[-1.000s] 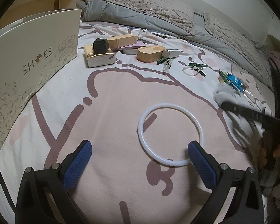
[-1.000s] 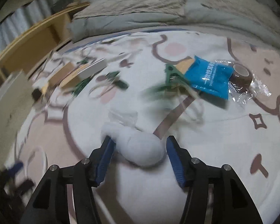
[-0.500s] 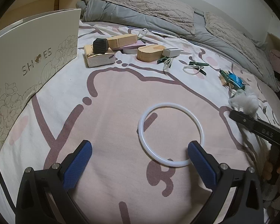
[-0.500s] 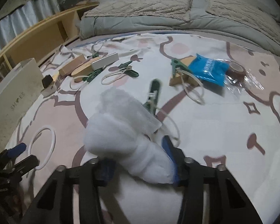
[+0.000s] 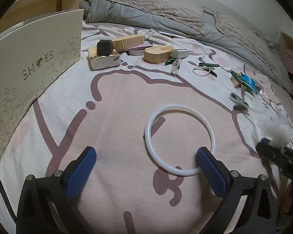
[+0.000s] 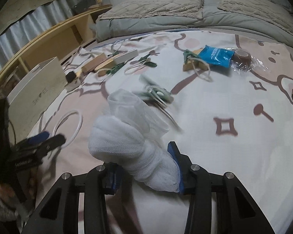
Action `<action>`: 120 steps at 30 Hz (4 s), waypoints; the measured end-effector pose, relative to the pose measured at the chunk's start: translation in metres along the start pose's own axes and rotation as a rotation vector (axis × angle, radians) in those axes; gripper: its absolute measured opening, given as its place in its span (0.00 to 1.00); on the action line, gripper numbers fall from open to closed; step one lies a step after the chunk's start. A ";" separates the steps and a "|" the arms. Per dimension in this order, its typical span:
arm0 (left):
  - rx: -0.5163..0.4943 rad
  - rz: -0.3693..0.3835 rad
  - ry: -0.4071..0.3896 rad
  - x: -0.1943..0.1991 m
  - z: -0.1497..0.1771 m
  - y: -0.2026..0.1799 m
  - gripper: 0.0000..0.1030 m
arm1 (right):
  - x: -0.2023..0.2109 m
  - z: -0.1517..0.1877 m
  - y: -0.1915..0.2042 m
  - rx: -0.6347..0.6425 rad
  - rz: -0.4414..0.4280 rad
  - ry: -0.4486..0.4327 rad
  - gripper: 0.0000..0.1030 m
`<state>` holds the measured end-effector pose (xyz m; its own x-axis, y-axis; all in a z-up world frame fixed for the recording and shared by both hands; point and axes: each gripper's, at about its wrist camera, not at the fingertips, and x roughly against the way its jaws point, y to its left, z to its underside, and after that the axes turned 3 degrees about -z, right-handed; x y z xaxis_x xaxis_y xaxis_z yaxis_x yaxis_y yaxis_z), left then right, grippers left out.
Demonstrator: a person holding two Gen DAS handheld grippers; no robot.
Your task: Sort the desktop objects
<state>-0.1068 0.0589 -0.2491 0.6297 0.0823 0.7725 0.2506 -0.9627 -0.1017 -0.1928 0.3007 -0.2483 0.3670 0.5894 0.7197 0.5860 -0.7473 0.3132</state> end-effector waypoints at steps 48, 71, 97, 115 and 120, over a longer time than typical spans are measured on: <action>-0.209 0.065 0.059 -0.016 -0.020 -0.031 1.00 | 0.031 0.030 0.017 0.055 -0.073 0.028 0.53; -0.220 0.042 0.033 -0.017 -0.015 -0.033 1.00 | 0.049 0.005 -0.010 0.039 0.210 0.105 0.91; -0.218 0.042 0.032 -0.017 -0.014 -0.033 1.00 | 0.029 -0.016 -0.040 -0.008 0.366 0.004 0.40; -0.218 0.042 0.032 -0.017 -0.014 -0.033 1.00 | 0.048 -0.008 0.018 0.344 0.049 0.111 0.31; -0.217 0.042 0.032 -0.017 -0.014 -0.033 1.00 | 0.040 0.002 0.018 0.369 0.063 0.164 0.31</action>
<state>-0.1357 0.0855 -0.2499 0.6118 0.0362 0.7902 0.0582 -0.9983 0.0007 -0.1659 0.3115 -0.2148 0.3077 0.4666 0.8292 0.7970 -0.6024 0.0432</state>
